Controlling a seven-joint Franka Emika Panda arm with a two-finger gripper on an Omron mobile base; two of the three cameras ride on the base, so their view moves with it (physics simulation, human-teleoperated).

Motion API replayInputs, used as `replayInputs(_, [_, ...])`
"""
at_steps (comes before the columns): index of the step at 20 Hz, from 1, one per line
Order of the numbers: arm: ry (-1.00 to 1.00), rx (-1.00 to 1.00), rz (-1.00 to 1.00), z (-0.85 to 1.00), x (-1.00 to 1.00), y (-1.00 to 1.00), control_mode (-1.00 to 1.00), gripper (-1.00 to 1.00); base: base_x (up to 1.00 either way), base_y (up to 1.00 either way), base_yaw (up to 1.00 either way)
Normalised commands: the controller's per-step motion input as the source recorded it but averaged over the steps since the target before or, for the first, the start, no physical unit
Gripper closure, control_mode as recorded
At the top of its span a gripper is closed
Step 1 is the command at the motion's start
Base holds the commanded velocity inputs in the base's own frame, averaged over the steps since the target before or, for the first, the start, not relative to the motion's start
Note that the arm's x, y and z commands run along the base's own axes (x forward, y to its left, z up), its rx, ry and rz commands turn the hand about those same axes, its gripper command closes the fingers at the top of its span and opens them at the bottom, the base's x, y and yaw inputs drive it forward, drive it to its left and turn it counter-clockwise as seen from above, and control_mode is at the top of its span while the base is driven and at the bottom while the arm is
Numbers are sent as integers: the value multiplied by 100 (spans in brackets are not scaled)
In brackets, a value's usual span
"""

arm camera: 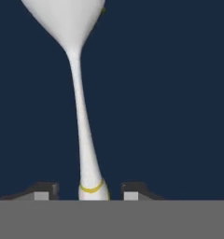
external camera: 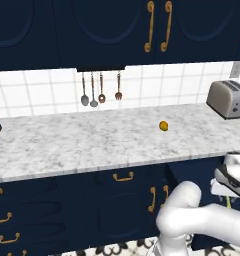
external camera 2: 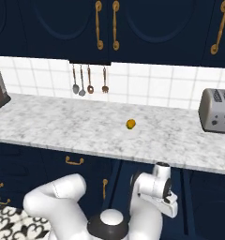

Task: Pick the dish brush from the drawer and place it on the counter.

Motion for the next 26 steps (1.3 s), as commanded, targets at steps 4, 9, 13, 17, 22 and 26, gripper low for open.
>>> replayInputs(4, [-4,0,0,-2,-90,-17,-100,100,0,0,0])
replayInputs(9, [-31,6,-1,33,-63,-13,-100,100,0,0,0])
replayInputs(13, [-49,18,-11,100,-6,-2,-100,100,0,0,0])
replayInputs(17, [-35,15,-14,100,34,0,-100,100,0,0,0])
replayInputs(22, [-21,10,-17,100,70,4,-100,100,0,0,0])
replayInputs(26, [-3,2,-15,100,100,23,-100,100,0,0,0])
